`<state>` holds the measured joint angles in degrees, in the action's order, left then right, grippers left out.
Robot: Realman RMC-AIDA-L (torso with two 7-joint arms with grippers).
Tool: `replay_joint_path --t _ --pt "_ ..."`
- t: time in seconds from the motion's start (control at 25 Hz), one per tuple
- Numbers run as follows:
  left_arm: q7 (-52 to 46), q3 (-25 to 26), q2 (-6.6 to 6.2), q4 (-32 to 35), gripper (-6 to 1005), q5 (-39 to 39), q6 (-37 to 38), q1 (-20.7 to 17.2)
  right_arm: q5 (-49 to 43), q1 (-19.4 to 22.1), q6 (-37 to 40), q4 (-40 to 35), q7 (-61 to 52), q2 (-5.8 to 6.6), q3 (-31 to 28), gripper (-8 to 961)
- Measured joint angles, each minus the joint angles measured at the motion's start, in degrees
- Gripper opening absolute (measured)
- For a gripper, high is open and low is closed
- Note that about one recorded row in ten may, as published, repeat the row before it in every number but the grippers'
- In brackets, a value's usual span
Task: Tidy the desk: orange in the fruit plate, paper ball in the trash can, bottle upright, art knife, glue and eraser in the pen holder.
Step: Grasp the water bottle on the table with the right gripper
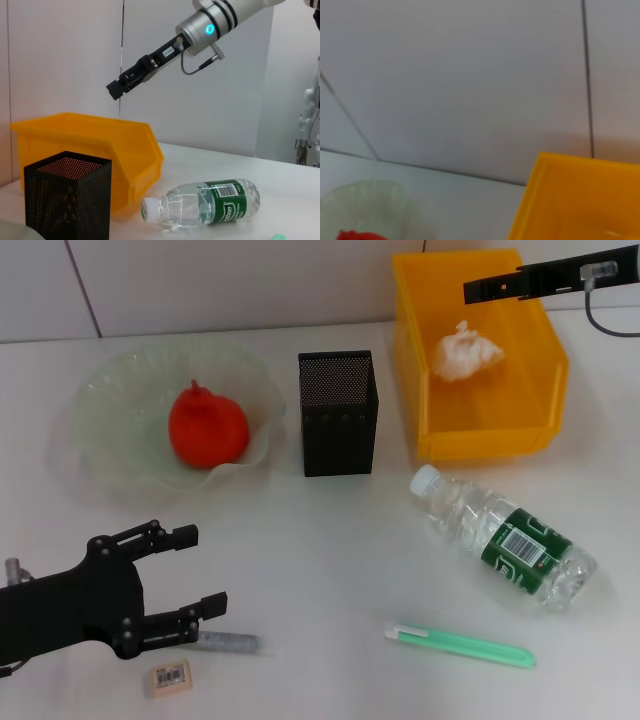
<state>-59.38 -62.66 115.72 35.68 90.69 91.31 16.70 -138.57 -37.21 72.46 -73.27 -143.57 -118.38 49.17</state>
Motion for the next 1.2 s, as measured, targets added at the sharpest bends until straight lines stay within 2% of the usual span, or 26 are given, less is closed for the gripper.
replay_joint_path --t 0.08,0.12,0.16,0.4,0.68,0.88,1.04,1.2 --pt "0.0 0.0 0.0 0.0 813 0.0 0.0 0.0 -0.2 -0.2 4.1 -2.3 -1.4 0.24 -0.4 795" --pt "0.0 0.0 0.0 0.0 813 0.0 0.0 0.0 -0.6 -0.7 9.3 -4.7 -2.3 0.42 -1.0 803" --pt "0.0 0.0 -0.04 0.0 813 0.0 0.0 0.0 -0.6 -0.7 9.3 -4.7 -2.3 0.42 -1.0 810" --pt "0.1 0.0 0.09 0.0 813 0.0 -0.1 0.0 -2.3 -2.5 24.1 -11.5 -4.7 0.51 -2.0 841" --pt "0.1 0.0 0.31 0.0 813 -0.2 -0.3 -0.2 -11.6 -5.5 39.4 -14.7 -6.8 0.7 0.0 840" --pt "0.0 0.0 0.4 0.0 813 -0.2 -0.3 -0.1 -16.2 -5.4 42.6 -12.6 -6.6 0.12 6.1 840" --pt "0.1 0.0 0.55 0.0 813 -0.3 -0.4 0.1 -17.2 -4.1 42.2 -10.7 -6.9 -0.61 7.9 839" --pt "0.1 0.0 0.65 0.0 813 -0.1 -0.6 0.2 -17.9 -2.3 39.8 -10.3 -7.0 -0.83 9.5 839"
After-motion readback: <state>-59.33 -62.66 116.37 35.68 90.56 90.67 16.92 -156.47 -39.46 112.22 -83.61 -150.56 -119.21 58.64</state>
